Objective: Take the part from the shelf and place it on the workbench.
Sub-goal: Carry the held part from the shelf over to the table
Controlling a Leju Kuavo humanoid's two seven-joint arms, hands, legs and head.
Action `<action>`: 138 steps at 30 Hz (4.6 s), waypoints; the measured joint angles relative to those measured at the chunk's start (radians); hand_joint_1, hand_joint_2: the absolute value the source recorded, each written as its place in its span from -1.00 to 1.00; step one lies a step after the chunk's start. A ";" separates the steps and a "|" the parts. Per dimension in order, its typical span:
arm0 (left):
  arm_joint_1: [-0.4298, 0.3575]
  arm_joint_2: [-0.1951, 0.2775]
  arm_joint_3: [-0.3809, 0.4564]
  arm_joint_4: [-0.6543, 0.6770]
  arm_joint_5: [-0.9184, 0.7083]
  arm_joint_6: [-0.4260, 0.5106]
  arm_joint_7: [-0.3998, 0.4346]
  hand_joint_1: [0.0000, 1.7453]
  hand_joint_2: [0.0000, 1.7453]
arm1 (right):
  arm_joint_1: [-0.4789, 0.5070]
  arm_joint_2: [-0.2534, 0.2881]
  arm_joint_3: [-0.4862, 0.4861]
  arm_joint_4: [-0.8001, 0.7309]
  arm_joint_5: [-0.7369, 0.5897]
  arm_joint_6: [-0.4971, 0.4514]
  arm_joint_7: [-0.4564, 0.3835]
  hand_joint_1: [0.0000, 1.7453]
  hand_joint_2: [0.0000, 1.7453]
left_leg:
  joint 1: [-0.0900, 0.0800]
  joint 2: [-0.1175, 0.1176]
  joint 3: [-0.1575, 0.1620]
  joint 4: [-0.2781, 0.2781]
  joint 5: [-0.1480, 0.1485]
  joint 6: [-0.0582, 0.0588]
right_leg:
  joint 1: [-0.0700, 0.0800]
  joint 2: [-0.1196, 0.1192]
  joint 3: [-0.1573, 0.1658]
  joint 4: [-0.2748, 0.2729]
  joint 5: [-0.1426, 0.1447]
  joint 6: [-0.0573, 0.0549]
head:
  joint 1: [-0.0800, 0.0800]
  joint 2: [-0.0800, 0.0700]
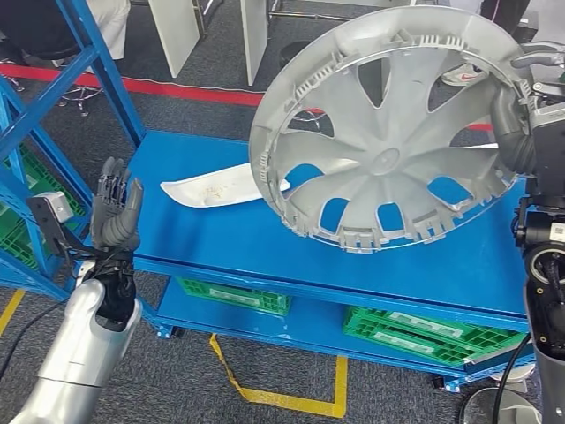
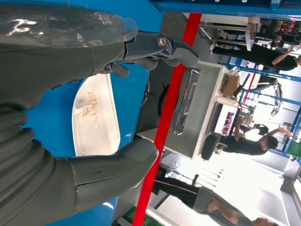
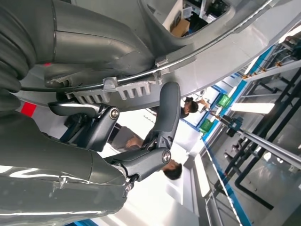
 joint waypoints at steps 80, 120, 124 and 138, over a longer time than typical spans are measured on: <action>0.002 -0.001 0.002 -0.020 -0.025 -0.041 0.004 -1.00 1.00 | 0.075 0.003 0.041 -0.078 0.039 0.086 0.025 1.00 1.00 | -0.009 -0.026 -0.017 -0.011 0.024 0.022 | -0.013 -0.047 -0.136 0.309 -0.154 0.023 | -0.020 0.000; -0.014 0.011 0.002 -0.041 -0.006 -0.016 0.012 -1.00 1.00 | 0.063 0.026 0.122 -0.089 -0.008 0.135 0.019 1.00 1.00 | 0.003 -0.146 -0.046 -0.009 0.048 -0.011 | -0.007 0.041 0.003 0.019 -0.019 -0.009 | 0.010 0.000; -0.019 0.014 0.002 -0.042 -0.003 -0.015 0.011 -1.00 1.00 | 0.060 0.027 0.123 -0.091 -0.008 0.135 0.017 1.00 1.00 | -0.006 -0.049 -0.099 0.090 -0.005 -0.030 | -0.012 -0.018 0.024 -0.005 -0.010 -0.023 | -0.008 0.000; -0.028 0.015 0.002 -0.037 0.000 -0.011 -0.014 -1.00 1.00 | 0.063 0.027 0.121 -0.092 -0.017 0.132 0.009 1.00 1.00 | -0.005 0.027 -0.038 -0.018 0.047 0.003 | -0.007 -0.118 0.029 0.041 -0.079 0.019 | -0.029 0.000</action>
